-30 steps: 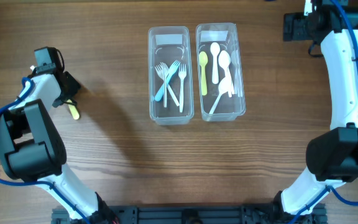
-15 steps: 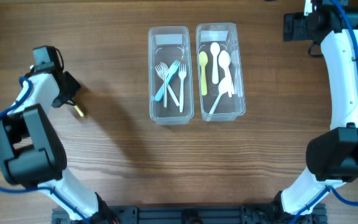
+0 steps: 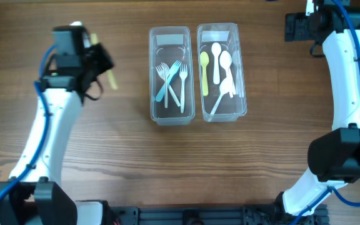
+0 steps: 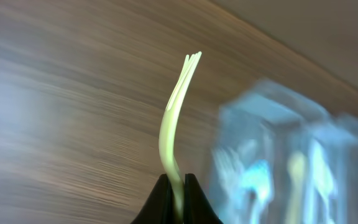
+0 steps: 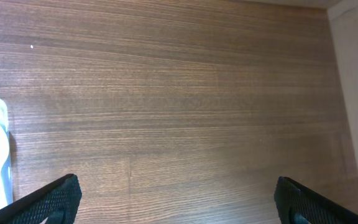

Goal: Pack container
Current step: 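Carry the yellow fork into the left container and release it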

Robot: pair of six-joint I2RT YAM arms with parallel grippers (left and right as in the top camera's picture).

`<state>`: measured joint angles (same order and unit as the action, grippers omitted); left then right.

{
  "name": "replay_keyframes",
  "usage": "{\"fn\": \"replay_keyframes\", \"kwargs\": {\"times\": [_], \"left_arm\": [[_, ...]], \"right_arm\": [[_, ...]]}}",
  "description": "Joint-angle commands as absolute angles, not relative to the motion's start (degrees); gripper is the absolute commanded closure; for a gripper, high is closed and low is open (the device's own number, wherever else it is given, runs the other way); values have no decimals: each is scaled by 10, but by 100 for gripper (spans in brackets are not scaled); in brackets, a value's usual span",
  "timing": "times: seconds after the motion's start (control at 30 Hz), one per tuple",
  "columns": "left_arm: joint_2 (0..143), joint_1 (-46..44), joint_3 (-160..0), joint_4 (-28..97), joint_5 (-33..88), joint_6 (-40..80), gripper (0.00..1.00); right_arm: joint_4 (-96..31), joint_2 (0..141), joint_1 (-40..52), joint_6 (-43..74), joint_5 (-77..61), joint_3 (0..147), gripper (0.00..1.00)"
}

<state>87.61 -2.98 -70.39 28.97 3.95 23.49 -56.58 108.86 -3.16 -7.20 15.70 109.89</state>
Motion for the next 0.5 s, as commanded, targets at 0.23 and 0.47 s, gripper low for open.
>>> {"fn": "replay_keyframes", "kwargs": {"times": [0.23,0.47], "left_arm": [[871,-230,-706,280,7,249,96],[905,-262,-706,276,-13,249,86]], "right_arm": [[-564,1092,-31,-75,167,1106,0],[-564,1092,-31,-75,167,1106,0]]}}
